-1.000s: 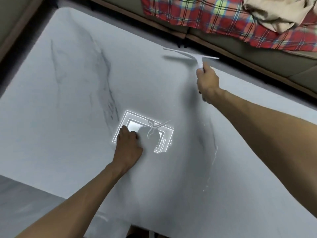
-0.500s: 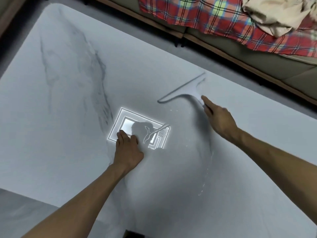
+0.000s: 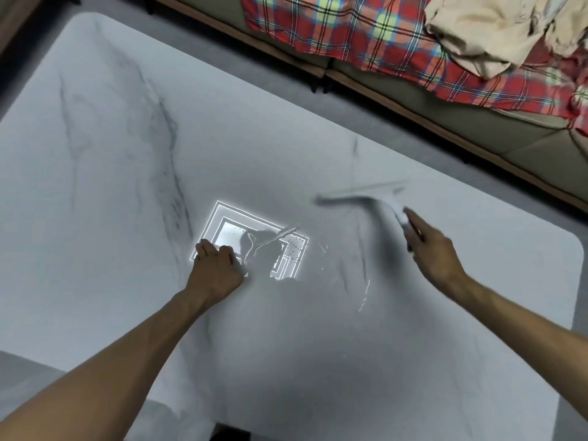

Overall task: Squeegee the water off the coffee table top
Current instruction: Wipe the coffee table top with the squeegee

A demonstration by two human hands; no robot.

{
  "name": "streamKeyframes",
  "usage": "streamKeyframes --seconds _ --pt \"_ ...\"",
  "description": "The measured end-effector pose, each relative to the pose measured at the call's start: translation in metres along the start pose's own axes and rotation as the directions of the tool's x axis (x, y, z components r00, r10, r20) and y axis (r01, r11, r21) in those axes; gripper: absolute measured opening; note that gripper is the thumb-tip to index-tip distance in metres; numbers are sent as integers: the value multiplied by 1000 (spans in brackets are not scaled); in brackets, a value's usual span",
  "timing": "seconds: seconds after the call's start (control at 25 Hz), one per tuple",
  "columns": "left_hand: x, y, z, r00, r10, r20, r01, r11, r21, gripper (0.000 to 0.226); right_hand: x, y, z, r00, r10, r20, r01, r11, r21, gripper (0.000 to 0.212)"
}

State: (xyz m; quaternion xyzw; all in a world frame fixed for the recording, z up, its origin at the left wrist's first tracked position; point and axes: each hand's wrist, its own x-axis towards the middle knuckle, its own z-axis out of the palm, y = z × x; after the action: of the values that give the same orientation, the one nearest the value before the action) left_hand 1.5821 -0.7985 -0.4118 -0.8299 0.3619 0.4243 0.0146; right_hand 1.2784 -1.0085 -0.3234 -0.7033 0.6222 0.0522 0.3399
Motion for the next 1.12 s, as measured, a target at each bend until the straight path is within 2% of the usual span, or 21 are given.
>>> streamKeyframes --seconds 0.16,0.28,0.36,0.44,0.52,0.64,0.76,0.92,1.04,1.12 --pt "3 -5 1 1000 3 1 -3 1000 8 36 95 -97 41 997 37 -65 -26 988 155 26" --pt "6 -12 5 1000 15 10 -15 1000 10 32 123 -149 80 993 77 -89 -65 990 126 48" --pt "7 -13 6 1000 9 21 -9 1000 15 28 110 -156 99 995 -22 -98 24 999 25 51" --pt "7 -11 6 999 0 34 0 1000 14 34 81 -138 108 977 -201 -75 193 975 -107 47" --pt "4 -7 3 999 -24 40 24 1000 2 42 45 -103 108 943 -329 45 331 921 -206 45" --pt "-1 -5 3 999 -40 37 41 999 -16 40 -2 -40 89 892 -383 242 442 851 -283 47" --pt "-6 0 1 999 -39 0 39 999 -20 46 -33 31 55 893 -334 301 433 821 -372 49" --pt "-15 7 -3 999 -14 -52 13 1000 -16 52 -55 101 3 930 -215 298 345 789 -509 50" --pt "-29 14 -7 995 15 -101 -16 1000 -5 56 -50 101 -19 950 -173 260 284 822 -493 47" --pt "-38 11 -6 988 48 -148 -48 999 0 50 -28 70 -18 964 -214 160 260 892 -370 44"
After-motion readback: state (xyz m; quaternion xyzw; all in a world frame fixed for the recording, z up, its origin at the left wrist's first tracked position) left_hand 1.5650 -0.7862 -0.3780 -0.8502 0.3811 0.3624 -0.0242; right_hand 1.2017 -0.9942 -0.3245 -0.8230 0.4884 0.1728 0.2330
